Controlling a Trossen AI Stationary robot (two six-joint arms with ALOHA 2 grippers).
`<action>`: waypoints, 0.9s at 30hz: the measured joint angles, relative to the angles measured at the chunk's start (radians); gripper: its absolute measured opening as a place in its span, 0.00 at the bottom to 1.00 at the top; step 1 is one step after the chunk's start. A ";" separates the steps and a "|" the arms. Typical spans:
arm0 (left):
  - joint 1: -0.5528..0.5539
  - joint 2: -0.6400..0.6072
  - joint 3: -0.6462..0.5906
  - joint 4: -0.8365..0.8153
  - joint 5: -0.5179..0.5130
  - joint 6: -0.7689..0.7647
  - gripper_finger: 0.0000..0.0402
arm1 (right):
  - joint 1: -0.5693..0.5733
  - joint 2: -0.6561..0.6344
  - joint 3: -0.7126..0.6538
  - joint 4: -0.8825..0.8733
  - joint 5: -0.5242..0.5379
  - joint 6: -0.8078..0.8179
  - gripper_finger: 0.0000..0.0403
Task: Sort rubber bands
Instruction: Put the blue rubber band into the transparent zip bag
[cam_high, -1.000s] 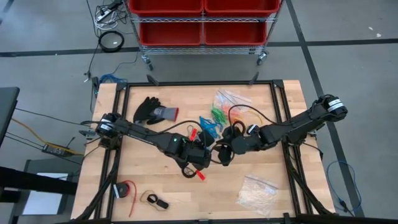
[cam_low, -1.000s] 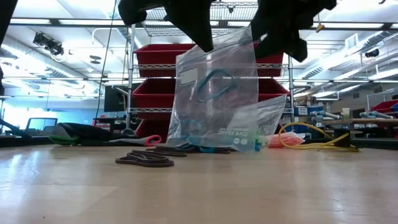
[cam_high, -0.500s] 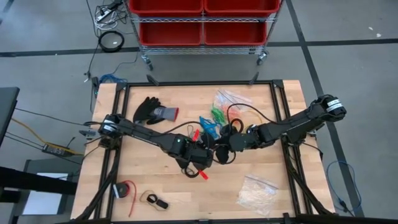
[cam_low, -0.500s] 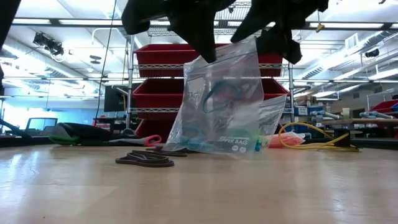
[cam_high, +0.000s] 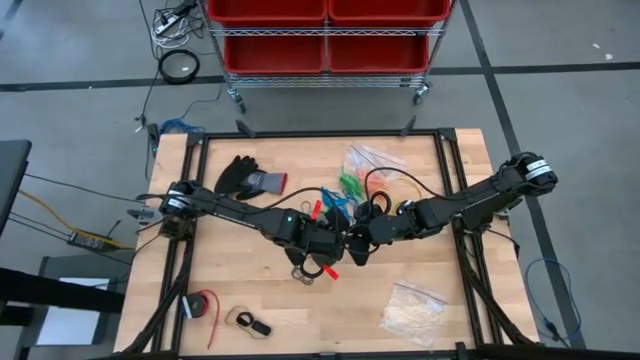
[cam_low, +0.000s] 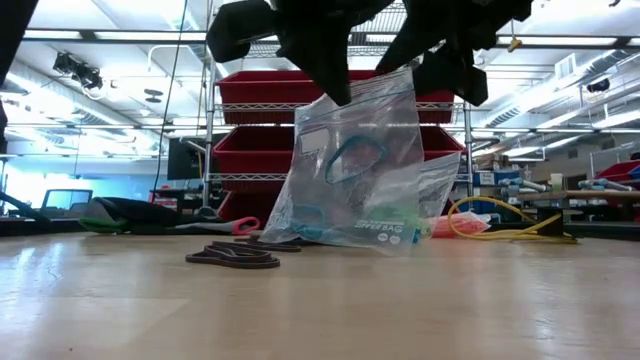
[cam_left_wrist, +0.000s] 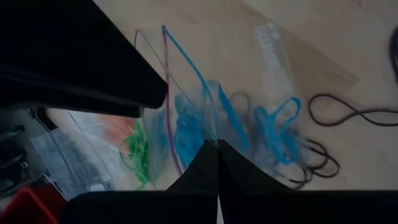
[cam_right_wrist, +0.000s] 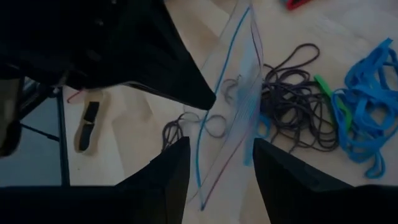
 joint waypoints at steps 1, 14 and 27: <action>0.000 0.000 0.000 0.009 -0.001 0.006 0.00 | 0.000 0.000 0.000 -0.010 -0.001 0.000 0.41; -0.027 0.000 0.002 0.045 -0.128 0.030 0.00 | 0.000 0.082 0.001 -0.042 -0.100 0.019 0.28; -0.050 0.000 0.002 -0.015 -0.073 -0.108 0.00 | 0.000 0.073 0.000 -0.052 0.035 0.008 0.00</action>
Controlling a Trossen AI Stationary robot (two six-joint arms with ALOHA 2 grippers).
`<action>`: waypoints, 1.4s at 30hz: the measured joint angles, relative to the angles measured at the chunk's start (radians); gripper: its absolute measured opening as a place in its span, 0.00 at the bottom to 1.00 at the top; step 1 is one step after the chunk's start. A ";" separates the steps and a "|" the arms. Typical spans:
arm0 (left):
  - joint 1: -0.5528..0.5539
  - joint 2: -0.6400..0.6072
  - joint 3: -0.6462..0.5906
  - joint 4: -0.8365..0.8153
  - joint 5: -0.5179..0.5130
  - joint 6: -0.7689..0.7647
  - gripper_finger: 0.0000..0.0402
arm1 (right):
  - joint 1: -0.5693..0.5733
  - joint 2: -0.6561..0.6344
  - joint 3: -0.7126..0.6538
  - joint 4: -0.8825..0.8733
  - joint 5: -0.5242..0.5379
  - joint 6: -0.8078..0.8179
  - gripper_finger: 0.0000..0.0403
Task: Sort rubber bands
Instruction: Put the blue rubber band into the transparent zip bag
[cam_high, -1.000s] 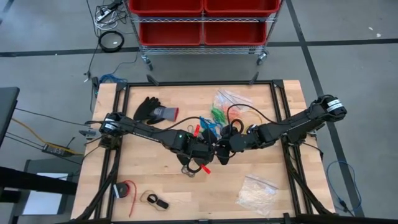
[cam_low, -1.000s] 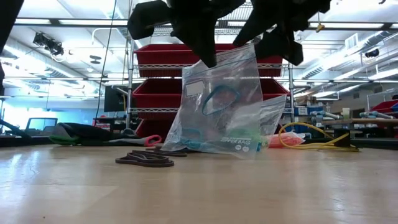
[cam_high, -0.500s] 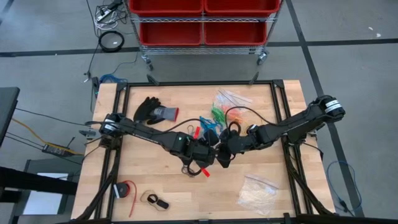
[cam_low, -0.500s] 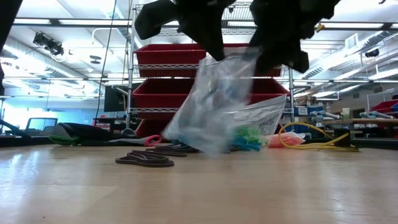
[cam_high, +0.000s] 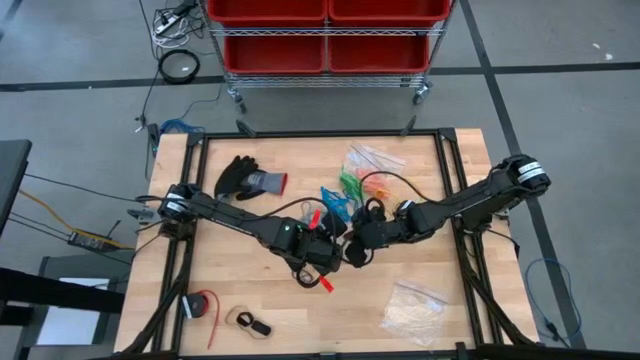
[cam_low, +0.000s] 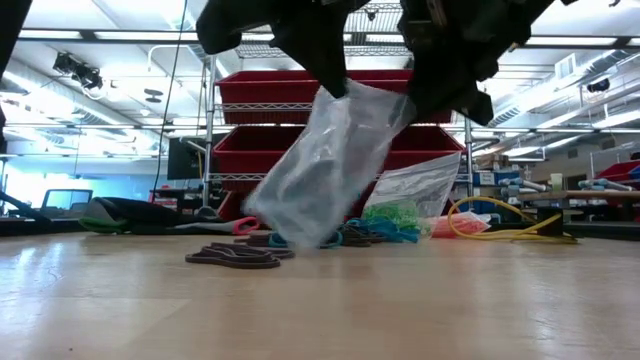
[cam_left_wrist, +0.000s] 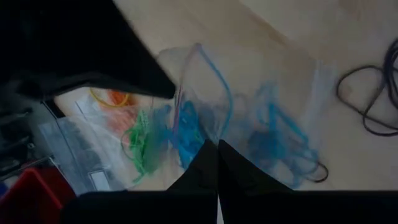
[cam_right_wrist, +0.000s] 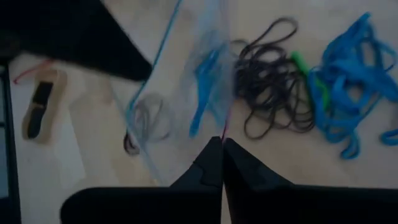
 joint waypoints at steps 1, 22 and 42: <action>-0.003 0.000 0.000 -0.001 0.002 -0.009 0.00 | 0.000 -0.009 0.000 -0.006 0.011 0.000 0.00; -0.016 0.000 0.000 0.023 -0.012 -0.052 0.00 | 0.001 -0.029 0.000 0.035 -0.036 0.010 0.34; -0.016 0.000 0.000 0.060 -0.090 -0.053 0.00 | 0.001 -0.024 0.000 0.029 -0.078 0.021 0.04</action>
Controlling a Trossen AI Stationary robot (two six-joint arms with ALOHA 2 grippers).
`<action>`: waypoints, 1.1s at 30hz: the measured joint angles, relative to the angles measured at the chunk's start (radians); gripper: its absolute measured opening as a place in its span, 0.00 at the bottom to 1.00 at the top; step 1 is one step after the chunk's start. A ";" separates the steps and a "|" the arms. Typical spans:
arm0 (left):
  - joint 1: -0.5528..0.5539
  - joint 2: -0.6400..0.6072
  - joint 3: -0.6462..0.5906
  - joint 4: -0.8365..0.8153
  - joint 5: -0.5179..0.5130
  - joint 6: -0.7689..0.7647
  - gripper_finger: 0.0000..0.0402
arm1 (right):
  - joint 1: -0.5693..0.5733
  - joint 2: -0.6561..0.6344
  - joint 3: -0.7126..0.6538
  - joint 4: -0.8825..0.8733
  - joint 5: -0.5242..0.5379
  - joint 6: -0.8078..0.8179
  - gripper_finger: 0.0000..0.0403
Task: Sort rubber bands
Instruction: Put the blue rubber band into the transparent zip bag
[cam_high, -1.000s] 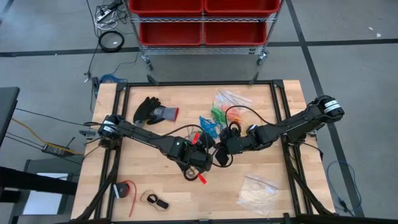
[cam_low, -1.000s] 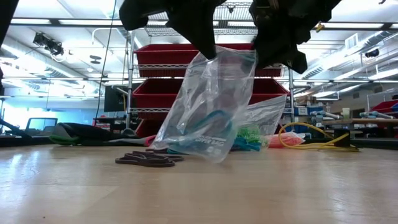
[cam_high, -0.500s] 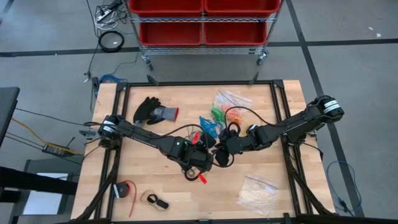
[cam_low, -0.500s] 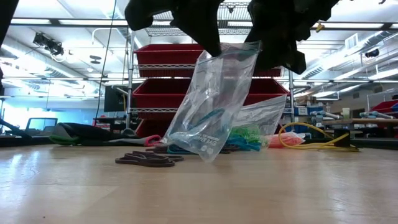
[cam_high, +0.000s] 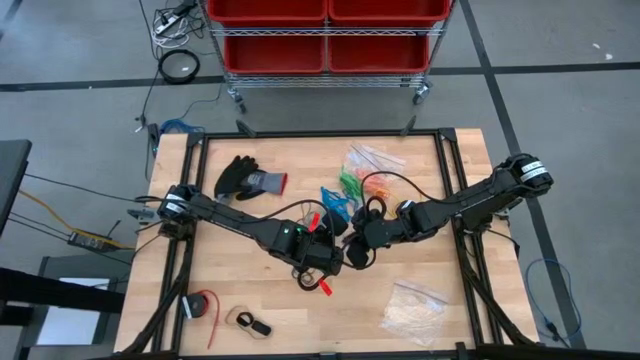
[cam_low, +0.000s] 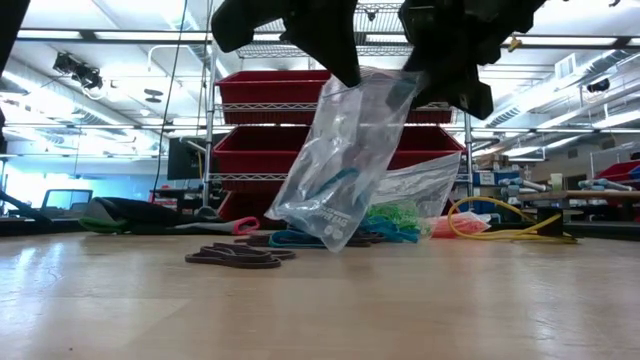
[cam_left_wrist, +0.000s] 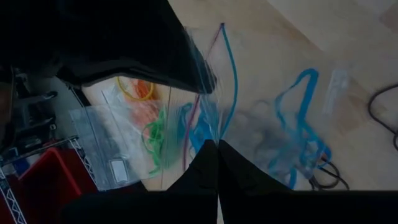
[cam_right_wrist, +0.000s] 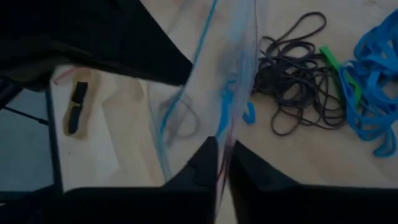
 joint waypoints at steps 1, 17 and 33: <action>0.000 0.000 0.000 0.000 0.000 -0.004 0.00 | 0.000 0.000 0.000 -0.014 0.004 0.001 0.02; -0.009 0.000 0.000 0.144 0.296 -0.225 0.00 | -0.010 -0.003 0.000 -0.036 0.140 -0.011 0.00; -0.001 0.000 -0.004 0.114 0.240 -0.224 0.00 | -0.021 -0.110 0.000 -0.078 0.037 -0.016 0.24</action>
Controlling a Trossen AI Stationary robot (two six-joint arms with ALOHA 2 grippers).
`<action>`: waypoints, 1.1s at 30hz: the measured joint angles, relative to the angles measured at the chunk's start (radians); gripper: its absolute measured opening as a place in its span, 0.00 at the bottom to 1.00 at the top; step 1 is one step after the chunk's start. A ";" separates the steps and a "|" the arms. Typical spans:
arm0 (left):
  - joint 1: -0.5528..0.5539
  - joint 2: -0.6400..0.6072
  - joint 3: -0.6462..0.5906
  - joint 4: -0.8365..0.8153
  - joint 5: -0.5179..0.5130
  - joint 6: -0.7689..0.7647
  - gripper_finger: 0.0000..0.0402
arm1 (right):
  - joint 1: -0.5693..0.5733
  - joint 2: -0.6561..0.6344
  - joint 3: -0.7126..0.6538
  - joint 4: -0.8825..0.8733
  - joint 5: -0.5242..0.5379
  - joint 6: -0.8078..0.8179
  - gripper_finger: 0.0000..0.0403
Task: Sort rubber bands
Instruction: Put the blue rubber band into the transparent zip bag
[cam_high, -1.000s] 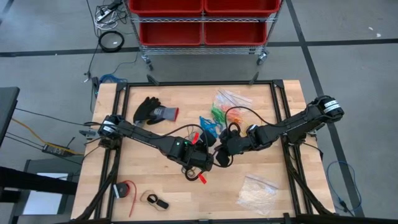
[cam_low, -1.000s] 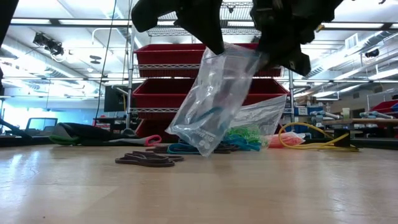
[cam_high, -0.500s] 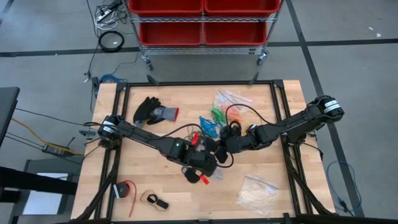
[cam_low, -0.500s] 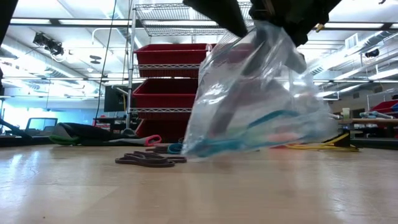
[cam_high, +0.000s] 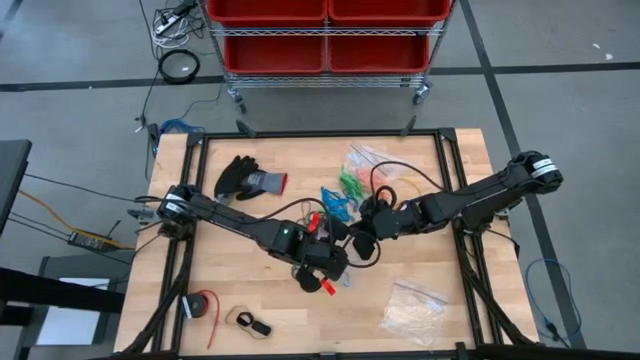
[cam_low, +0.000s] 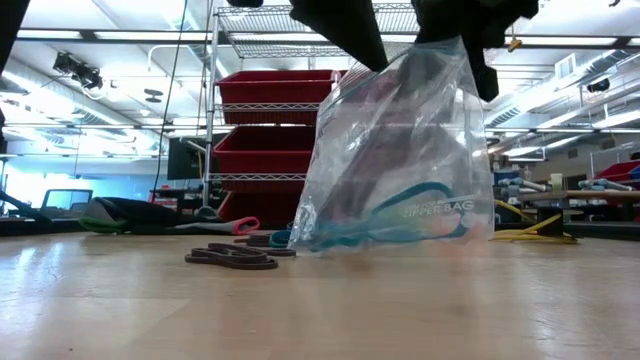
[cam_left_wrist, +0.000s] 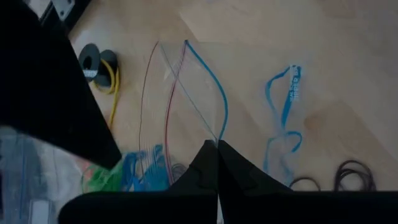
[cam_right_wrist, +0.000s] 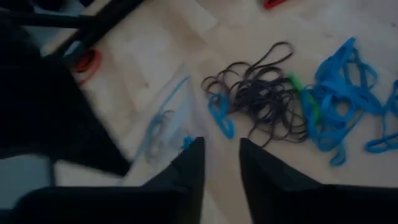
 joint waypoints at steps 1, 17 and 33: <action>0.000 0.000 -0.002 -0.002 -0.013 0.002 0.00 | -0.004 -0.010 0.000 -0.002 -0.029 0.013 0.28; -0.001 0.000 -0.003 0.000 -0.122 0.105 0.00 | -0.038 0.092 0.000 -0.014 -0.292 0.116 0.42; -0.012 0.000 -0.003 -0.006 0.002 0.003 0.04 | -0.043 0.092 0.000 -0.013 -0.285 0.036 0.00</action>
